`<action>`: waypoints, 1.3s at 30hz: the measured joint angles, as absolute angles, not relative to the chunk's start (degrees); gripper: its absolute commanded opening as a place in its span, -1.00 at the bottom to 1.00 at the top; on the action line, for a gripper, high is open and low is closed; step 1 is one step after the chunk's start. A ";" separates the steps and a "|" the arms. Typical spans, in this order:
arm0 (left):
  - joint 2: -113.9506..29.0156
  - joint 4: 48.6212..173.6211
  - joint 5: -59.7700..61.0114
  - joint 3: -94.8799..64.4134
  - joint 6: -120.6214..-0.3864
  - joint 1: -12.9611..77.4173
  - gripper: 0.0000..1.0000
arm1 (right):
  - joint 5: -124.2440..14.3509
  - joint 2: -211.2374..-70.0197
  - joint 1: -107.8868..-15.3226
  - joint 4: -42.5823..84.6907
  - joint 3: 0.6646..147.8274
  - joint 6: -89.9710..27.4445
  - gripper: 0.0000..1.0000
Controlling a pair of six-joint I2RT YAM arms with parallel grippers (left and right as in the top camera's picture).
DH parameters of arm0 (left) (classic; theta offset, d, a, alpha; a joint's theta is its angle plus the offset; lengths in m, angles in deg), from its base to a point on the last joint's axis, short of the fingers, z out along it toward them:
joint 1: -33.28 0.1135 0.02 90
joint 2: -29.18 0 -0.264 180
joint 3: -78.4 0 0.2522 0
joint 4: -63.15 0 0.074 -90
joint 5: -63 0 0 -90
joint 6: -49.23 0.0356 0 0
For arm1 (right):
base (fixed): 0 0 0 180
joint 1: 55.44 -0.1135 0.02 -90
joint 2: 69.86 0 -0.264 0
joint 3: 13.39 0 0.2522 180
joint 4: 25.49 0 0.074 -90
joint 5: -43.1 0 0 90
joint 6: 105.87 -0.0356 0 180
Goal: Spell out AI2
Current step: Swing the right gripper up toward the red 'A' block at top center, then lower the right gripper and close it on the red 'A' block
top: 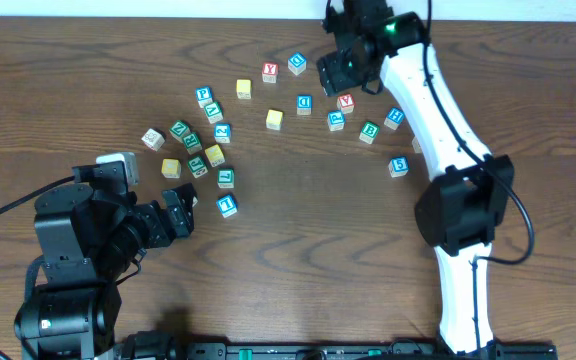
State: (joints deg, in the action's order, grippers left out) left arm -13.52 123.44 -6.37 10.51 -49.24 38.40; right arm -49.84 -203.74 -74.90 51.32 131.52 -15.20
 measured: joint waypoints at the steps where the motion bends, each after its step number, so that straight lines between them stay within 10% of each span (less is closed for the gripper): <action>1: -13.52 123.44 -6.37 10.51 -49.24 38.40 0.96 | -49.65 -204.77 -74.86 51.23 131.52 -15.46 0.45; 39: -13.52 123.44 -6.37 10.51 -49.24 38.40 0.96 | -42.76 -212.94 -74.80 45.15 129.66 -20.44 0.01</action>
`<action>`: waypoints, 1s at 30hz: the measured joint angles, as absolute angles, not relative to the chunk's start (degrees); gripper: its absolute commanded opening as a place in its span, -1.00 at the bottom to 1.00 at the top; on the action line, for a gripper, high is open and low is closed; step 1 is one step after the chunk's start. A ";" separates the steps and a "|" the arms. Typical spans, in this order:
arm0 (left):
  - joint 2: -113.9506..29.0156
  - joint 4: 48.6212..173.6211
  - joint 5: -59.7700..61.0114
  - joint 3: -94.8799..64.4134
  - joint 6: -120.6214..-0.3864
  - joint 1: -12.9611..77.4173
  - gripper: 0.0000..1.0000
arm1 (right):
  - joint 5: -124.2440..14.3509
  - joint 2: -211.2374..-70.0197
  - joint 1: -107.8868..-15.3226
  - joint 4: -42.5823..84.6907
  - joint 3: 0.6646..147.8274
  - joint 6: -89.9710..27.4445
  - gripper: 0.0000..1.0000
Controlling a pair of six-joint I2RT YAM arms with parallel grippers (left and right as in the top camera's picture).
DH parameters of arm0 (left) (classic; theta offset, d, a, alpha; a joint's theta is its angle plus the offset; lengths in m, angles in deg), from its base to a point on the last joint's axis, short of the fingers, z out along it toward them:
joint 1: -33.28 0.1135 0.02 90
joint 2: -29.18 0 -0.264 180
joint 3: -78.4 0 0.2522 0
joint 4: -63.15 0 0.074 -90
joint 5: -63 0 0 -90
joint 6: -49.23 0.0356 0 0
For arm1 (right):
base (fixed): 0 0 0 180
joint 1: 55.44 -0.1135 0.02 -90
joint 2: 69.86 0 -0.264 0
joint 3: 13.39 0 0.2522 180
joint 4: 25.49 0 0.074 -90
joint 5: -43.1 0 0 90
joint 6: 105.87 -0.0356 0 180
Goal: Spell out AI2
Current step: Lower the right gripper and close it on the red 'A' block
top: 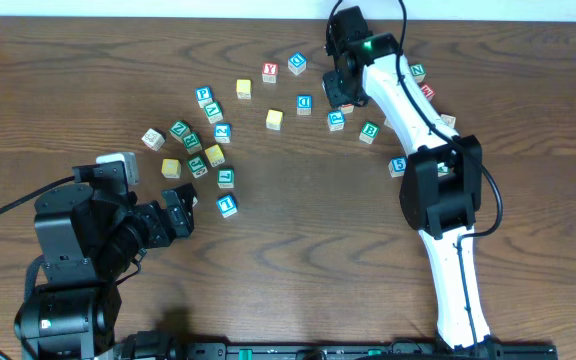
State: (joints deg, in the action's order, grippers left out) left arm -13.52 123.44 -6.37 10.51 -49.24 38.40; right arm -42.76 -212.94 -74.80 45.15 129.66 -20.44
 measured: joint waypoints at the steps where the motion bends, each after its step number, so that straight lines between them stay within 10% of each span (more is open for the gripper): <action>1: -13.52 123.46 -6.37 10.51 -49.26 38.40 0.96 | -42.48 -212.94 -74.80 44.47 128.77 -20.73 0.01; 30: -13.52 123.46 -6.37 10.51 -49.26 38.40 0.96 | -41.67 -212.92 -74.80 40.89 123.96 -23.09 -0.47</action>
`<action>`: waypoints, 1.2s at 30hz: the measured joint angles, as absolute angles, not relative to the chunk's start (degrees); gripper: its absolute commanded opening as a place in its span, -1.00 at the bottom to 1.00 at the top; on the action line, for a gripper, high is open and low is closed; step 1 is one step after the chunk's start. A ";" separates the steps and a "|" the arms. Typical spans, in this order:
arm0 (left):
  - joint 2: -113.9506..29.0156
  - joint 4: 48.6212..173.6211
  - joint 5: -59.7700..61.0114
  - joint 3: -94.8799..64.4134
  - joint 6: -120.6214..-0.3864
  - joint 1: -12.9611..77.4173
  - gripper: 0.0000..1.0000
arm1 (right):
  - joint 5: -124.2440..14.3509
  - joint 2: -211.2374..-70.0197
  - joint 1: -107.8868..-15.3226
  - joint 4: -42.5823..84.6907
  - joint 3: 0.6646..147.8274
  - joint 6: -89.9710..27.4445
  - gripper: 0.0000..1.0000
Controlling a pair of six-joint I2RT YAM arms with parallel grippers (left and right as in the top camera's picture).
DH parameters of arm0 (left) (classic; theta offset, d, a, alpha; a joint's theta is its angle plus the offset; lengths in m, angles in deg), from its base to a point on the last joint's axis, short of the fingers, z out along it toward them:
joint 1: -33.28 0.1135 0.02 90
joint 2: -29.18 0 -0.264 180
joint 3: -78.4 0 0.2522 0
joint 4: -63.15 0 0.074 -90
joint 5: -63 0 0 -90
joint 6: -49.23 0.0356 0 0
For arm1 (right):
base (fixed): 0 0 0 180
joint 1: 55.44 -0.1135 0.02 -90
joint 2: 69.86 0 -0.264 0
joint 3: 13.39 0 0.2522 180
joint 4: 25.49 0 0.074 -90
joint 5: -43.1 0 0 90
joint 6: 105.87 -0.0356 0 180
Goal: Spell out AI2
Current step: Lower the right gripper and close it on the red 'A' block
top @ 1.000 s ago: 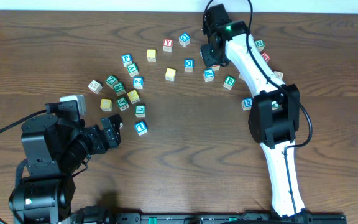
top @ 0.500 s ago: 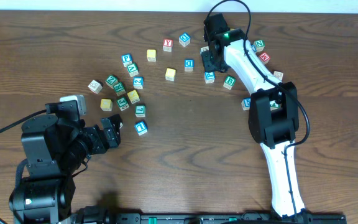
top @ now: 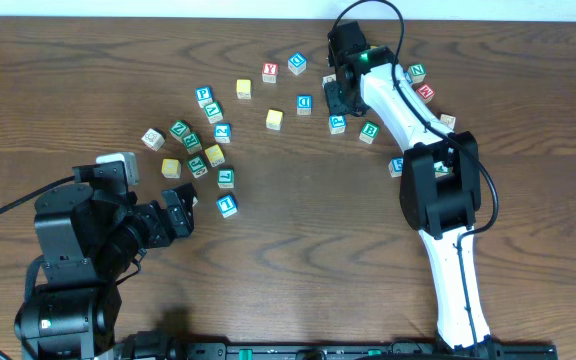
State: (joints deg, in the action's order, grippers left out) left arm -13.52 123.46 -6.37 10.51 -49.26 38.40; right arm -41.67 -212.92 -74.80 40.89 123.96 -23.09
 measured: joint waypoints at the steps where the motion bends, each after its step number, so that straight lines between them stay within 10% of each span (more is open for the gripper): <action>1: -13.52 123.46 -6.37 10.51 -49.24 38.40 0.95 | -41.69 -212.83 -74.80 40.93 123.94 -23.09 -0.46; 36: -13.52 123.44 -6.37 10.51 -49.24 38.40 0.96 | -48.88 -197.45 -84.70 57.00 121.14 -18.08 -0.52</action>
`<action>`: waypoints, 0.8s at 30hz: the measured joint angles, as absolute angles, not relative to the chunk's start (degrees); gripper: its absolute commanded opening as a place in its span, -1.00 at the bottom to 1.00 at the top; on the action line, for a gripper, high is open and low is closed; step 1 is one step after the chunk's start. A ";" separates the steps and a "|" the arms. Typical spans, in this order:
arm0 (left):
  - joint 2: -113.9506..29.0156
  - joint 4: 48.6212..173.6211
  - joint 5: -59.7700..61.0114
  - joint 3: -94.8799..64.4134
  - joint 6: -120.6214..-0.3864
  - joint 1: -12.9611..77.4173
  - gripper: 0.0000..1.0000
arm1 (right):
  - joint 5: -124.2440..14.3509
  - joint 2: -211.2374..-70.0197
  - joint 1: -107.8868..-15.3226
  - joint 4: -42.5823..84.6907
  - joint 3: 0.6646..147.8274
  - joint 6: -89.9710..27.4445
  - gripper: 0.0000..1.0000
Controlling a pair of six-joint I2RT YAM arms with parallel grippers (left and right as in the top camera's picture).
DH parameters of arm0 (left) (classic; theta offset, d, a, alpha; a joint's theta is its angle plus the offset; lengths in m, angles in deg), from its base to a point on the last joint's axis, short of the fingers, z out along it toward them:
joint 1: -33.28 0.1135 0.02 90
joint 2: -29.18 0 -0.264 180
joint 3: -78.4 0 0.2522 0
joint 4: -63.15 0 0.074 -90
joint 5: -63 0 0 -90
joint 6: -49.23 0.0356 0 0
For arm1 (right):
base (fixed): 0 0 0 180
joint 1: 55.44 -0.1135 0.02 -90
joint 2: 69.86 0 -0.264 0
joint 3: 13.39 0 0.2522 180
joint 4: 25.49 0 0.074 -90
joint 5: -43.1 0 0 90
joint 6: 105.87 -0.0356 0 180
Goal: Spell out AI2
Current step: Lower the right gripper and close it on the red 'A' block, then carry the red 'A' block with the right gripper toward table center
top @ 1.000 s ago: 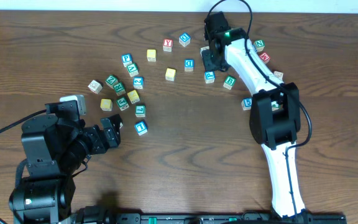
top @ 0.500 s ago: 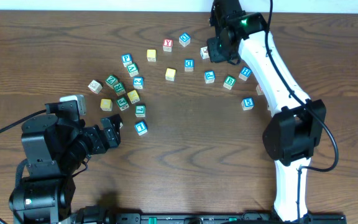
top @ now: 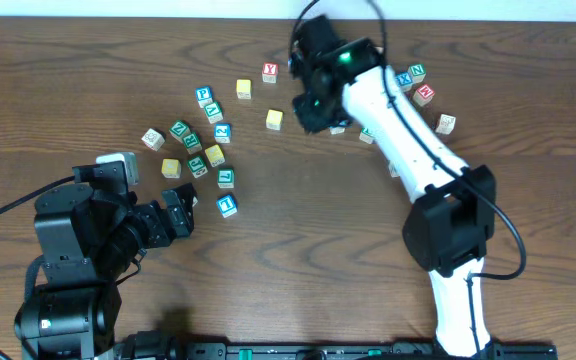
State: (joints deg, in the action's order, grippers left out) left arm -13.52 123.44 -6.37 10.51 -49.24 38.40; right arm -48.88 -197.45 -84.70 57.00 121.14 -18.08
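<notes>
Lettered wooden blocks lie scattered across the far half of the table. A blue block marked with a single stroke (top: 227, 205) sits nearest the front. My left gripper (top: 179, 210) rests just left of it, fingers apart and empty. My right gripper (top: 308, 108) hangs low over the middle of the cluster, beside a yellow block (top: 275, 120). Its wrist hides its fingers, so its state does not show. The red A block and the blue blocks that stood there are hidden under the arm.
A red Y block (top: 269, 72) and a yellow block (top: 243, 89) lie at the back. Blue, green and yellow blocks cluster at the left around (top: 214, 155). A few blocks lie at the far right, including a red block (top: 425, 92) and a beige block (top: 445, 123).
My right gripper was over the red A block's spot and is now further left, by the yellow block. The arm now covers the blue blocks there. The left arm has not moved.
My right gripper was first at the back of the table, just behind the red A block. Then it was down over that block at two moments. Now it stands left of that spot, and the A block is out of sight. The left arm stayed still throughout.
</notes>
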 measured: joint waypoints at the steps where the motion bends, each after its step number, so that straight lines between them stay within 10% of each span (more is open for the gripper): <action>1: -13.52 123.44 -6.37 10.51 -49.26 38.40 0.96 | -48.88 -197.45 -85.33 56.43 120.03 -16.93 -0.52; 24: -13.52 123.44 -6.37 10.51 -49.24 38.40 0.96 | -53.67 -197.45 -87.98 40.87 101.12 -0.14 -0.20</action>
State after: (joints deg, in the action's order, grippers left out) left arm -13.52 123.44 -6.37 10.51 -49.24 38.40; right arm -53.67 -197.45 -87.98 40.87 101.12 -0.14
